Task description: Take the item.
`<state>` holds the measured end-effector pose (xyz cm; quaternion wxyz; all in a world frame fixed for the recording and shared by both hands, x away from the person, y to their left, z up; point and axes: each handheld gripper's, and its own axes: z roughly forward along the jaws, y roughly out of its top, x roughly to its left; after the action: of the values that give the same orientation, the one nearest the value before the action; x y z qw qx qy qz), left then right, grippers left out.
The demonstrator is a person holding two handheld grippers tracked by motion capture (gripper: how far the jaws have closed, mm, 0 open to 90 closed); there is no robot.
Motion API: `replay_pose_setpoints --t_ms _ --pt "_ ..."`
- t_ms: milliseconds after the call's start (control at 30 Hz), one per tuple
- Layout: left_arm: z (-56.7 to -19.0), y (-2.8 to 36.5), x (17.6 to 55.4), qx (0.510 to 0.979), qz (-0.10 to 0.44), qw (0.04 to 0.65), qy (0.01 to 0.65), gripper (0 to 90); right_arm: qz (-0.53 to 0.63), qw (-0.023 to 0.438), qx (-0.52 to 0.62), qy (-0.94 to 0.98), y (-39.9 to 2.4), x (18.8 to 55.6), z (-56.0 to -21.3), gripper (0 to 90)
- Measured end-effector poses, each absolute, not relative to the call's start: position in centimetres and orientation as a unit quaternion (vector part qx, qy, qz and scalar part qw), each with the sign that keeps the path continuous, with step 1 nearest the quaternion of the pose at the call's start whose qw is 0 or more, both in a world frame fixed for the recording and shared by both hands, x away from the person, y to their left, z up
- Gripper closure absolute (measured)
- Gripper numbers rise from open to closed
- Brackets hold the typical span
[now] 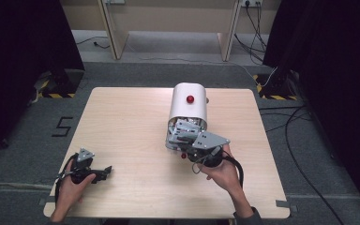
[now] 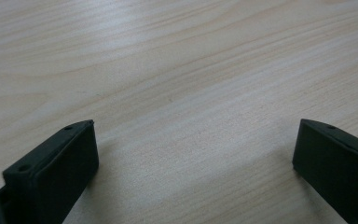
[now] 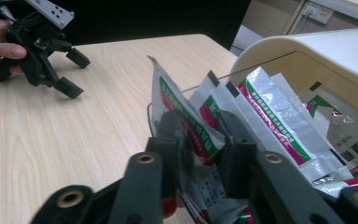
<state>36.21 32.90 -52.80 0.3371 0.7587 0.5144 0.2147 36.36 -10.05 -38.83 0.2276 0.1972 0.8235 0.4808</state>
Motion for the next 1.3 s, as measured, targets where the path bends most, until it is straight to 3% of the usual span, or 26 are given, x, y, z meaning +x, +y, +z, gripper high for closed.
replay_pose_setpoints --t_ms 333,1300 --pt "-52.8 32.9 36.2 0.759 0.215 0.337 0.514 0.0 0.488 0.251 0.183 0.816 -10.1 35.9 -38.6 86.9" --pt "-52.8 32.9 36.2 0.759 0.215 0.337 0.514 0.0 0.541 0.278 0.177 0.774 -12.3 34.1 -35.7 89.2"
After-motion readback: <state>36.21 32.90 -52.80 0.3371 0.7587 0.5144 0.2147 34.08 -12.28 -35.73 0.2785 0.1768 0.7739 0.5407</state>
